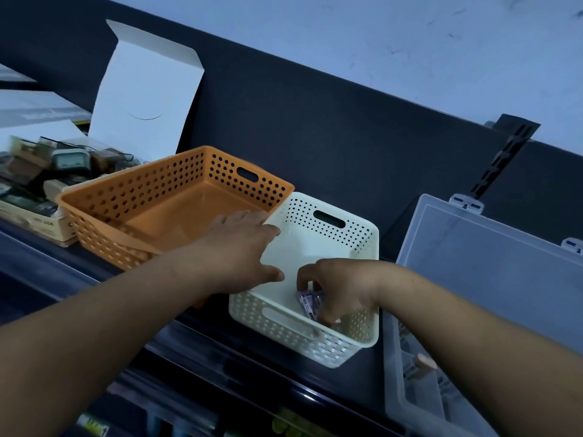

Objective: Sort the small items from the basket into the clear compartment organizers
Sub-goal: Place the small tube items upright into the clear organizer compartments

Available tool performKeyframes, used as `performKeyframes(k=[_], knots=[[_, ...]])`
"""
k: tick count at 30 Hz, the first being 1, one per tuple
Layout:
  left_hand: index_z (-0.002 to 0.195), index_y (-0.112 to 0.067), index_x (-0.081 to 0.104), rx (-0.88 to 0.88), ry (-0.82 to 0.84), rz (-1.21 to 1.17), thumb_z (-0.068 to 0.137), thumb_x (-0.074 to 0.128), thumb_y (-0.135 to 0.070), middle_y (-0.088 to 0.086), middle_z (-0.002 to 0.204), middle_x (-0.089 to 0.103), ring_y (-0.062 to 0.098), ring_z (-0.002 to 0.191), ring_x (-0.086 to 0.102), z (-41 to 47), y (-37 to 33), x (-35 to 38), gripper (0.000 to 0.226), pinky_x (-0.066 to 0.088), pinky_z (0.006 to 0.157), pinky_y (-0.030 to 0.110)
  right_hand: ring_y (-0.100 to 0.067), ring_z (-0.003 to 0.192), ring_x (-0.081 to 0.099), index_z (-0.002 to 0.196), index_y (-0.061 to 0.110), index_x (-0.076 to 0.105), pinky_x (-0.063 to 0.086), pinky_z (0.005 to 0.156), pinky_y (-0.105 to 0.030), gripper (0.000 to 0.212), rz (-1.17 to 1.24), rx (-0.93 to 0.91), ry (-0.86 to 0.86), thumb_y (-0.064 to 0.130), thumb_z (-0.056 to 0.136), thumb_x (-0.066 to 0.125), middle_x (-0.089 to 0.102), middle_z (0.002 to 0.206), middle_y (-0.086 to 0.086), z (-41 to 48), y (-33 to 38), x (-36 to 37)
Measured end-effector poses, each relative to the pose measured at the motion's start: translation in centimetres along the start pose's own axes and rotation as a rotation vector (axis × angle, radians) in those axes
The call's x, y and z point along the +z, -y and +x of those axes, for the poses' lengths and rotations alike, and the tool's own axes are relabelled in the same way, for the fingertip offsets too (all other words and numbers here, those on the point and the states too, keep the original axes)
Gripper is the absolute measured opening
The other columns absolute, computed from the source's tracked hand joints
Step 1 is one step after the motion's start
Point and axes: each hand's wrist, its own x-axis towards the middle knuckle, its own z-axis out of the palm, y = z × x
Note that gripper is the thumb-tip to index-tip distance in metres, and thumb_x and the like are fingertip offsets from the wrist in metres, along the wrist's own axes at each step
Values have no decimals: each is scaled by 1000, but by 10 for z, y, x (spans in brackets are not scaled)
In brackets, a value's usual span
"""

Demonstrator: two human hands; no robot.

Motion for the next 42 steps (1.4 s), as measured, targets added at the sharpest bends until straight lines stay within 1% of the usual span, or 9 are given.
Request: performKeyframes(k=[8,14,18,21,25,30,34,38,42], knots=[[150,-33,19,-27,-6,13,84,53,-63,-4,161,5,19,146,5,-2,-2,0,80,6,117,41,-16,72,52,99,19,48,47,60,-29,42,168,-33,-4,15,71,79,53,84,5,3,-1,0],[150,-33,22,-36,-29,30,84,53,-62,-4,160,9,19,146,7,-3,-3,0,78,8,116,40,-31,83,70,101,13,56,59,77,-42,30,230,-58,23,8,78,74,68,98,-12,7,-2,0],[146,-35,29,-9,-116,31,86,54,-58,-6,157,20,17,145,11,-4,-8,-3,69,8,116,40,-24,75,68,93,15,57,58,67,-30,20,305,-75,-81,3,82,68,63,86,-5,5,-8,-2],[132,-33,48,57,-307,-135,88,57,-50,-10,134,51,9,124,43,-5,-24,-9,48,34,102,30,-21,76,67,85,16,58,60,67,-31,19,541,-128,-222,3,80,71,67,90,-10,-4,-15,-10],[107,-29,56,19,-233,-587,84,67,-42,-9,93,64,6,82,60,-6,-62,-18,28,47,64,22,-13,74,65,100,3,61,50,56,-18,23,730,-167,-321,0,79,69,68,84,-4,-26,-23,-18],[101,-26,55,19,-256,-736,84,70,-30,-3,85,67,14,78,66,3,-93,-20,23,57,74,40,-12,67,60,95,7,56,52,59,-20,27,874,-170,-456,-5,76,72,60,82,-6,-61,-45,-9],[117,-20,56,60,-181,-941,88,64,-12,1,90,69,18,82,68,6,-124,-22,32,58,81,39,-16,68,59,94,11,57,52,67,-29,30,1085,-182,-526,-9,77,72,62,75,-5,-96,-75,1],[107,-16,64,190,-63,-1061,86,63,1,4,85,70,17,79,67,7,-165,-22,27,56,82,36,-26,72,56,90,9,60,48,73,-43,26,1151,-167,-660,-7,75,74,61,72,-10,-132,-108,15],[97,-12,66,256,-44,-1048,82,63,7,6,76,66,17,70,62,12,-205,-20,24,53,72,36,-10,58,56,90,11,61,46,55,-21,25,1085,-73,-798,0,74,77,62,67,-2,-169,-144,26]])
